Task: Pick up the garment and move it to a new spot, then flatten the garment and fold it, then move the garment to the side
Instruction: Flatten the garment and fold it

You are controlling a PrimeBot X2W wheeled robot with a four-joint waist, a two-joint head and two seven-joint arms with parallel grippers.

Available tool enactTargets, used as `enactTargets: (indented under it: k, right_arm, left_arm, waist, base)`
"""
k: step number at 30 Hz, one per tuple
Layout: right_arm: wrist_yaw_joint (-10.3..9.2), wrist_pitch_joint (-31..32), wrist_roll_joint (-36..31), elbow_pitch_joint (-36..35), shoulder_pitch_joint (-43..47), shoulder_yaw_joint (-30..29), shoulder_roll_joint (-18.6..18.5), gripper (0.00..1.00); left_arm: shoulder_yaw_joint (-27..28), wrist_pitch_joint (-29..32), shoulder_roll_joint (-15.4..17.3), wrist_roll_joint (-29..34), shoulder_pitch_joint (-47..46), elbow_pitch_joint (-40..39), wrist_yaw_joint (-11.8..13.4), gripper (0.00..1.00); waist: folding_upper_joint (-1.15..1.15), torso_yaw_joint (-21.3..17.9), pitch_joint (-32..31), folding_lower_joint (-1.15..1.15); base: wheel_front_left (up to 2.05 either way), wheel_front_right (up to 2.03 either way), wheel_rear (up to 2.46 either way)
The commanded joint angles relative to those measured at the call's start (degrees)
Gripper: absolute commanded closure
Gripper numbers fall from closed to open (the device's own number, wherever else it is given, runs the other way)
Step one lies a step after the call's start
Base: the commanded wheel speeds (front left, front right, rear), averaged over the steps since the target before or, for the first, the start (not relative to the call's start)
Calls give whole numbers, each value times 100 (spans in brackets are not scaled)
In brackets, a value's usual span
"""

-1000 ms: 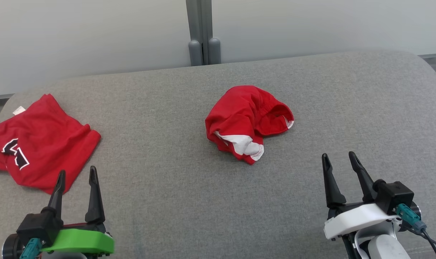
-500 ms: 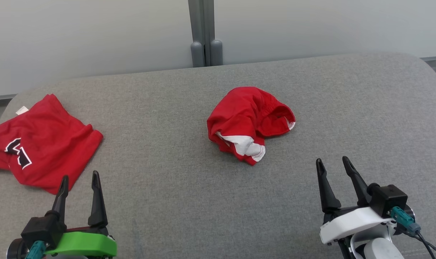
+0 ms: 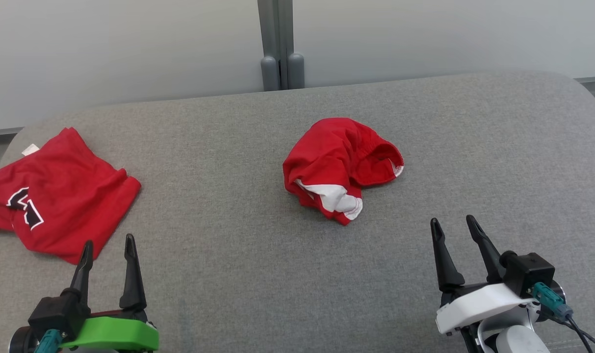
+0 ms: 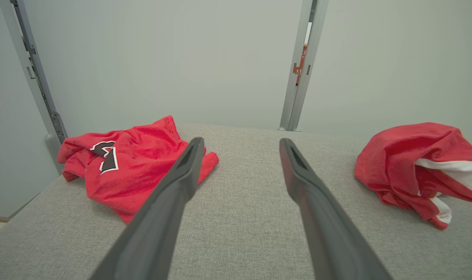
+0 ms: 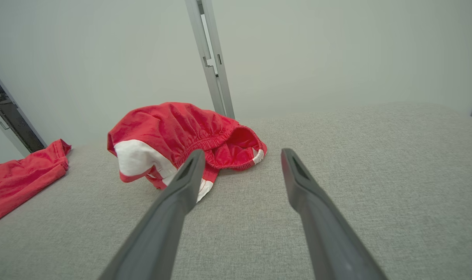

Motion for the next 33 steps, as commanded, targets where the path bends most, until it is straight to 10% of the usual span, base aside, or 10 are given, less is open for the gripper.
enactTargets:
  k: [1,33]
  right_arm:
    - [3,-20,9,9,63,-2,-7,0]
    - [3,-20,-67,623,-1217,548,-163,0]
  left_arm:
    - [28,-3,-20,80,-3,6,-26,0]
    - [-137,-3,-119,149,-246,190,-146,0]
  waist:
    - [0,2,5,0]
    - [0,559,215,0]
  base:
    - [0,0,0]
    - [0,0,0]
